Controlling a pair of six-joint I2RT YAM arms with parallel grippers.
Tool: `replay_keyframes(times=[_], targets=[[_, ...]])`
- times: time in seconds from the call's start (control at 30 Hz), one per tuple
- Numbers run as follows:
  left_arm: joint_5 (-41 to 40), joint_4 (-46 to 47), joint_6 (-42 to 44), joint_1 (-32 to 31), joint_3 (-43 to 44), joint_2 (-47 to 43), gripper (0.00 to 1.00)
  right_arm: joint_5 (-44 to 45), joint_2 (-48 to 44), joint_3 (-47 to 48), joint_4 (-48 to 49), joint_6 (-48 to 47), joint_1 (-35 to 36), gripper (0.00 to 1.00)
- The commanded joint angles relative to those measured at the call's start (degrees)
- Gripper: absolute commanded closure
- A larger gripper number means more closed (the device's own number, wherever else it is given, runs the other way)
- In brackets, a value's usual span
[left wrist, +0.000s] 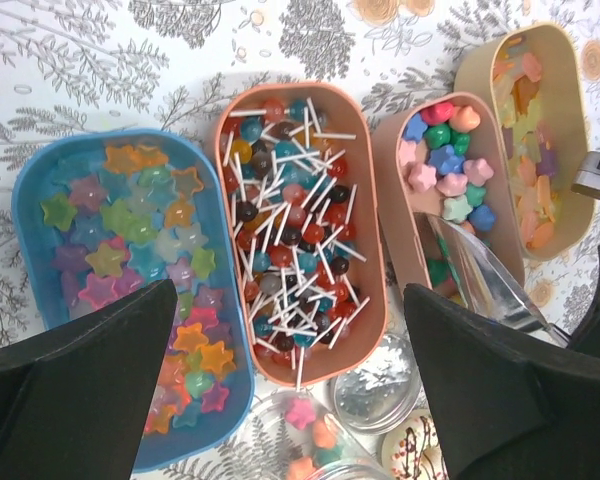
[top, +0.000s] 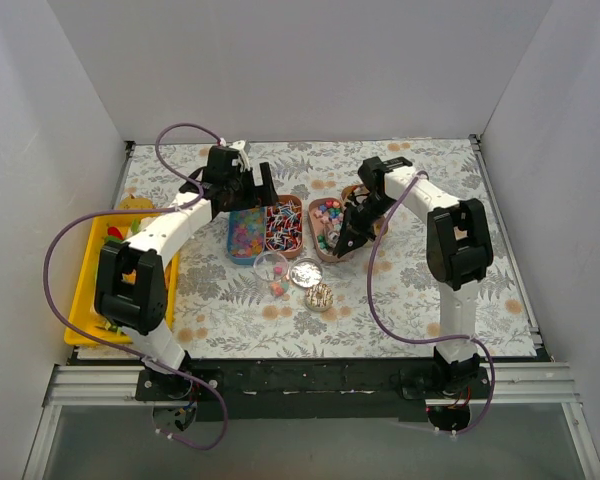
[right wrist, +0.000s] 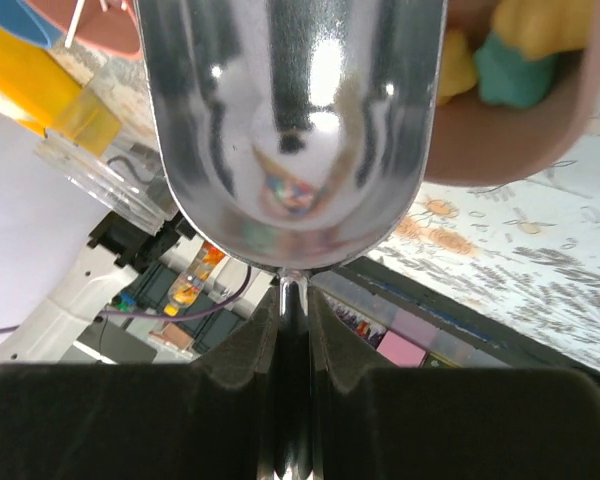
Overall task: Pack the candies
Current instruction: Scoop the fake candies from the storage box.
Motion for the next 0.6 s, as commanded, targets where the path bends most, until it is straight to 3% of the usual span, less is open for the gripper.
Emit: replay_keyframes(times=[0.0,0.57], targets=[[0.1,1.0,0.8,0.0,4.9,1.2,0.02,6.4,2.0,3.5,-1.7,-0.3,-0.9,0.99],[4.1,-0.2,-2.6,-3.9,36.0,30.9,0.02,20.9,7.8,9.4,-4.5,-9.9,0.1,0.99]])
